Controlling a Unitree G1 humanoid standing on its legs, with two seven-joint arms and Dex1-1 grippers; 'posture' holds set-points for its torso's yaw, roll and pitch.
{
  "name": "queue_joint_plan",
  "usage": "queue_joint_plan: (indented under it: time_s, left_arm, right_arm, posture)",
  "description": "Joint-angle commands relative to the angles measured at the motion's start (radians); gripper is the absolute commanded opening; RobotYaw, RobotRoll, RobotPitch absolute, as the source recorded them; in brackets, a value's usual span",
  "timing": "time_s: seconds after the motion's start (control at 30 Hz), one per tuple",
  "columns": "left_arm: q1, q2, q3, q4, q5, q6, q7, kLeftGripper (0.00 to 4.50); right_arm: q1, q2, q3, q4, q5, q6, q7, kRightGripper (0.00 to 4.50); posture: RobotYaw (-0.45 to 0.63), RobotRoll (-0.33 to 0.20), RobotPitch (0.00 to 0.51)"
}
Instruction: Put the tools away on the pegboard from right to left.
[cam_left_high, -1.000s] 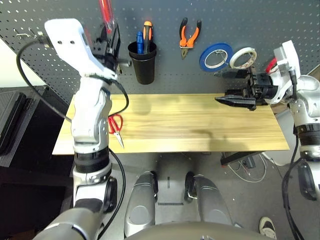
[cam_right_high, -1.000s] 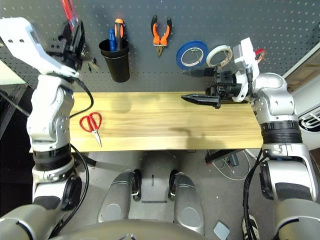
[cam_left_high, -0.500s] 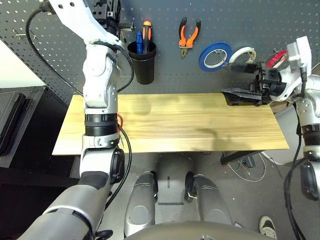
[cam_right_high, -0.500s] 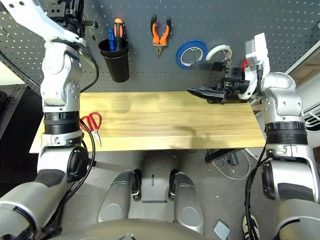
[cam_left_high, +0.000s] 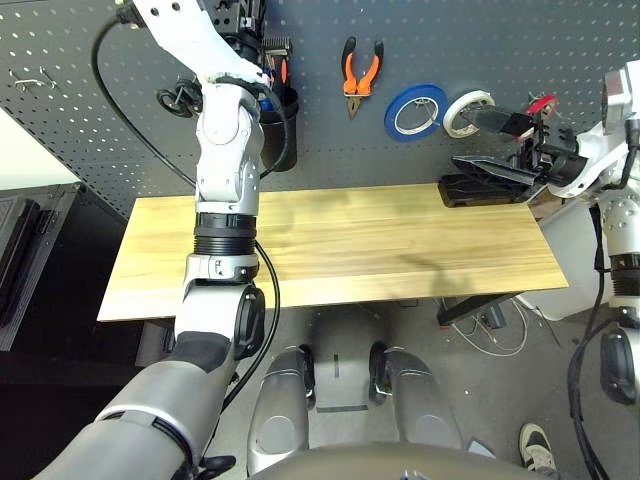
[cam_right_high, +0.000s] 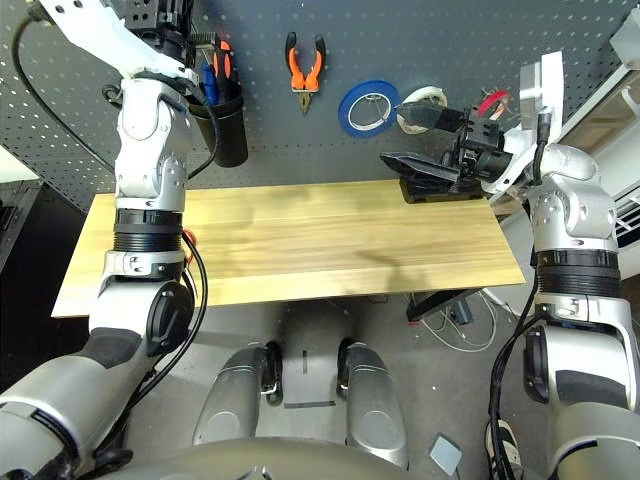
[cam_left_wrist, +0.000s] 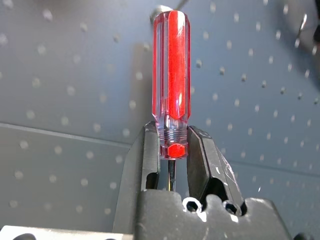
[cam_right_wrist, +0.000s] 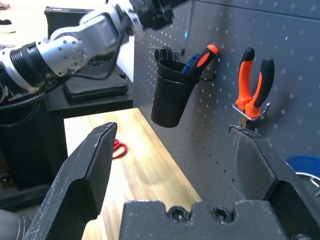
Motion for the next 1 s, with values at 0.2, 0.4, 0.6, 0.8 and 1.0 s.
queue_joint_plan:
  time_s: [0.2, 0.4, 0.6, 0.8, 1.0]
  left_arm:
    - [0.040, 0.027, -0.027, 0.107, 0.071, -0.115, 0.035, 0.80]
    - [0.056, 0.039, -0.031, 0.141, 0.079, -0.121, 0.039, 1.73]
    - [0.117, 0.057, -0.040, -0.040, 0.037, -0.015, -0.027, 3.87]
    - [0.255, 0.135, -0.049, -0.424, -0.014, 0.234, -0.118, 4.48]
    - [0.392, 0.228, -0.028, -0.789, -0.098, 0.527, -0.168, 4.48]
  right_arm:
    - [0.012, -0.005, -0.011, -0.026, 0.019, 0.021, -0.007, 4.50]
    - [0.001, -0.004, -0.007, -0.025, 0.025, 0.039, -0.008, 4.50]
    - [-0.001, 0.005, 0.004, -0.011, 0.020, 0.042, 0.004, 4.50]
    - [-0.008, 0.023, 0.024, 0.008, 0.011, 0.039, 0.021, 4.50]
    - [-0.037, 0.058, 0.069, 0.056, -0.021, 0.015, 0.053, 4.50]
  posture:
    - [-0.08, 0.000, 0.096]
    - [-0.09, 0.000, 0.096]
    - [-0.07, 0.000, 0.100]
    - [-0.03, 0.000, 0.113]
    - [0.04, 0.000, 0.120]
